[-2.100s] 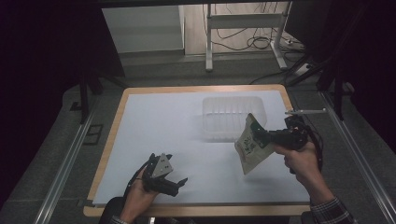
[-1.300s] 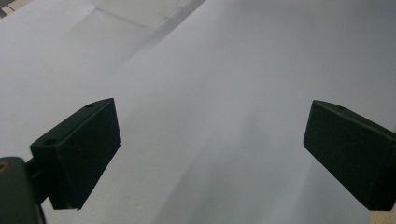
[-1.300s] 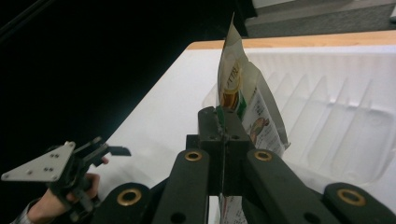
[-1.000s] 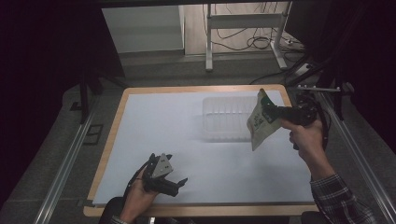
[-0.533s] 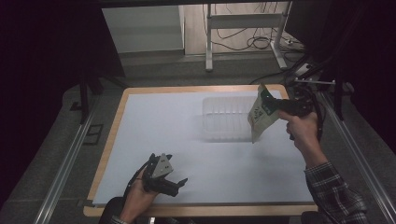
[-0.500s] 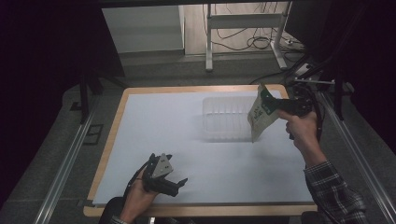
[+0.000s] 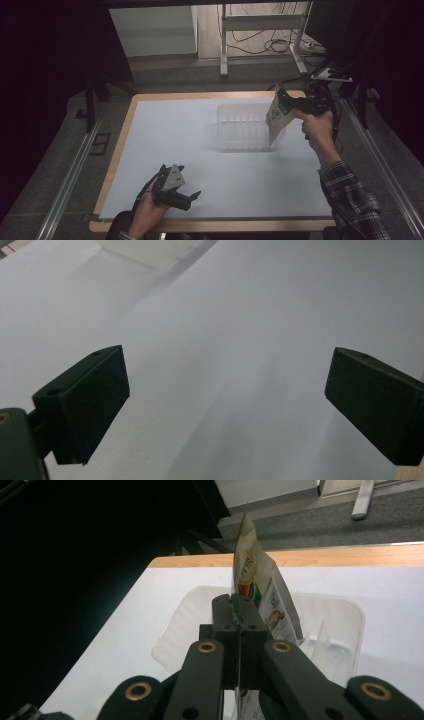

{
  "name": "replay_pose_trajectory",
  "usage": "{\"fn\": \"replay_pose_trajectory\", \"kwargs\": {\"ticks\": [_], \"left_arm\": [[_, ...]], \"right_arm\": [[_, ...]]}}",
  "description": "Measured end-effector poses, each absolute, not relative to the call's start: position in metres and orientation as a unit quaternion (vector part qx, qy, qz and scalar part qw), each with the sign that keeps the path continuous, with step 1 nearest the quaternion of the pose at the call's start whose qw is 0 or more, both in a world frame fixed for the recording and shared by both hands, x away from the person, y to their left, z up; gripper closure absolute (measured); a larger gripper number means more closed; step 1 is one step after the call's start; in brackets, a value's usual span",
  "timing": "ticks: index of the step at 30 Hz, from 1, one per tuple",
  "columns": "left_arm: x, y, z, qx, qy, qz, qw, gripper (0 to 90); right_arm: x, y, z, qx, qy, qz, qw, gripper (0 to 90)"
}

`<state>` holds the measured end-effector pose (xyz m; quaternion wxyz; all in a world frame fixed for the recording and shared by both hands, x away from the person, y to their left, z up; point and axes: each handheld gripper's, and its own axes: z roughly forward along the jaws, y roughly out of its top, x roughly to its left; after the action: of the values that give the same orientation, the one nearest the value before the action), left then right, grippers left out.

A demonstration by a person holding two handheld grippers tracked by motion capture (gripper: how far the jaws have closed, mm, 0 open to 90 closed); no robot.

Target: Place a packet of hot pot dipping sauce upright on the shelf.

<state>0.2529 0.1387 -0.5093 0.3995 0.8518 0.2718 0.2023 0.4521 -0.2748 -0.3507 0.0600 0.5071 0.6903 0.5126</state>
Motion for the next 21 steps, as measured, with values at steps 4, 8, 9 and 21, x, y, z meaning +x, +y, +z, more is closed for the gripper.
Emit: {"fn": "replay_pose_trajectory", "kwargs": {"ticks": [4, 8, 9, 21], "left_arm": [[0.253, 0.139, -0.509, 0.852, 0.272, 0.202, 0.400, 3.8], [0.253, 0.139, -0.509, 0.852, 0.272, 0.202, 0.399, 3.8], [0.253, 0.139, -0.509, 0.852, 0.272, 0.202, 0.399, 3.8], [0.253, 0.139, -0.509, 0.852, 0.271, 0.203, 0.399, 3.9]], "right_arm": [[0.460, -0.273, -0.350, 0.511, 0.689, 0.510, 0.067, 89.4], [0.465, -0.271, -0.350, 0.515, 0.687, 0.507, 0.074, 89.4], [0.465, -0.271, -0.350, 0.515, 0.687, 0.507, 0.074, 89.4], [0.476, -0.270, -0.361, 0.528, 0.688, 0.492, 0.081, 89.4]]}}
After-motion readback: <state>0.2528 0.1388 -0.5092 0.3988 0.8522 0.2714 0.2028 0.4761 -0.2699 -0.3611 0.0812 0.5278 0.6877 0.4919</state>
